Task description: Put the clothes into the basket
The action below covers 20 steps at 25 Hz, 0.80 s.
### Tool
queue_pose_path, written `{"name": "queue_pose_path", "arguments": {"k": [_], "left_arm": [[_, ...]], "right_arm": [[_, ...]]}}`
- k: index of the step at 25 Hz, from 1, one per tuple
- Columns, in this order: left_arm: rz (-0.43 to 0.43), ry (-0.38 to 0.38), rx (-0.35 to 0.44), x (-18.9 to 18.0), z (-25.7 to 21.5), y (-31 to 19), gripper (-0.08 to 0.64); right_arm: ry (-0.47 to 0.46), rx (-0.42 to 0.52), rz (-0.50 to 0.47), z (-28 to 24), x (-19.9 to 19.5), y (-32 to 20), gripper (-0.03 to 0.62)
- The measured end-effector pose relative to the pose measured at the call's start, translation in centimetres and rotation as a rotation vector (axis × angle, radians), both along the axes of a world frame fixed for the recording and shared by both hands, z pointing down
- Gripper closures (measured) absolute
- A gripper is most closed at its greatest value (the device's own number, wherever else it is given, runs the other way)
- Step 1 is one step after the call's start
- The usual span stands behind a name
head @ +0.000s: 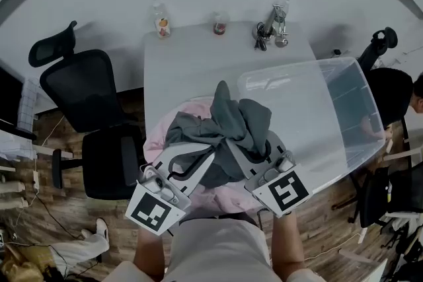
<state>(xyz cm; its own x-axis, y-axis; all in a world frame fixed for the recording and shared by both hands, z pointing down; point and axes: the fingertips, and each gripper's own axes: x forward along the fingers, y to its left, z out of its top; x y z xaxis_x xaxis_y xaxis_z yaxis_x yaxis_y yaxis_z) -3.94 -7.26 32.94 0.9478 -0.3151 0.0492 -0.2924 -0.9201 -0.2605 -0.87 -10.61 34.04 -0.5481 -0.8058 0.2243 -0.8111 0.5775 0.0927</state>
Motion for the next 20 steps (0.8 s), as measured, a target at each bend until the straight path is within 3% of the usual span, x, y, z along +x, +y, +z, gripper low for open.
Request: {"name": "queue_pose_path", "arguments": {"k": [20], "left_arm": [[0.107, 0.019, 0.142, 7.9, -5.7, 1.4, 0.555]], "right_arm": [[-0.042, 0.175, 0.140, -8.2, 8.9, 2.0, 0.540]]}}
